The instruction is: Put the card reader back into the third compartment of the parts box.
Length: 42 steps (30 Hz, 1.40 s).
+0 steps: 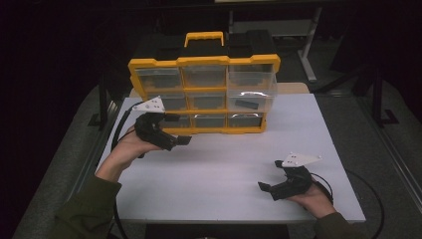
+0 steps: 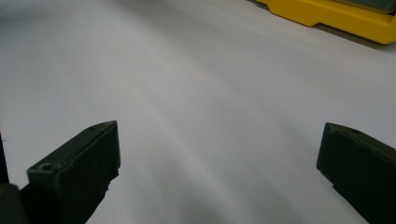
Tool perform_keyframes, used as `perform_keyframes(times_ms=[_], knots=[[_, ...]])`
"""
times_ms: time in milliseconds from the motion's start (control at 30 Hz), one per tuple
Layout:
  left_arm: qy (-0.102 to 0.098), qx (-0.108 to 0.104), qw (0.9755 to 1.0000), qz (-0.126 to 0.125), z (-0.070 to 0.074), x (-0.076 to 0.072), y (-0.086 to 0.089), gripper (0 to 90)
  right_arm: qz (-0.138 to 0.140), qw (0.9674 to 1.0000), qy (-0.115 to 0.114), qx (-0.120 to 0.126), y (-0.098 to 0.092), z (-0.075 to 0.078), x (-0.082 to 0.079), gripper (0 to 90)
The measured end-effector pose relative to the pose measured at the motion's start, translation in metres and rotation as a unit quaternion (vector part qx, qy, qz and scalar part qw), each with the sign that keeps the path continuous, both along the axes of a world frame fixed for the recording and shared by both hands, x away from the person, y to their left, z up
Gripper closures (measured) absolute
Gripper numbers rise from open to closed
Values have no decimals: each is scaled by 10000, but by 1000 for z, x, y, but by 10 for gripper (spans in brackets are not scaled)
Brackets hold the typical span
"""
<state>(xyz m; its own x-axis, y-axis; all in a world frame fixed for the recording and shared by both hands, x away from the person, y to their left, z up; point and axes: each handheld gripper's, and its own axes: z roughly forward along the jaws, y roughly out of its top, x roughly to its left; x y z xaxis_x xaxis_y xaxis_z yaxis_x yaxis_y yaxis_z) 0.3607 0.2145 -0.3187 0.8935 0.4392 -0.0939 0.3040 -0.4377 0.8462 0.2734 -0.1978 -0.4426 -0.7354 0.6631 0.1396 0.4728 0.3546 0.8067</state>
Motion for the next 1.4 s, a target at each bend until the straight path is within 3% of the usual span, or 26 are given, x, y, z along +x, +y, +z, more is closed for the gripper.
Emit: perform_keyframes(times_ms=[200,467,900,1400], knots=[[-4,112,9999,58,-27,-8,7,0,3,10000,14,-2,0,0,0,0],[114,-29,9998,174,-55,-17,19,0,-5,10000,25,8,0,0,0,0],[195,-177,9992,306,-87,-33,36,0,-1,10000,11,16,0,0,0,0],[146,86,9986,509,-116,-52,51,0,16,10000,5,2,0,0,-1,0]])
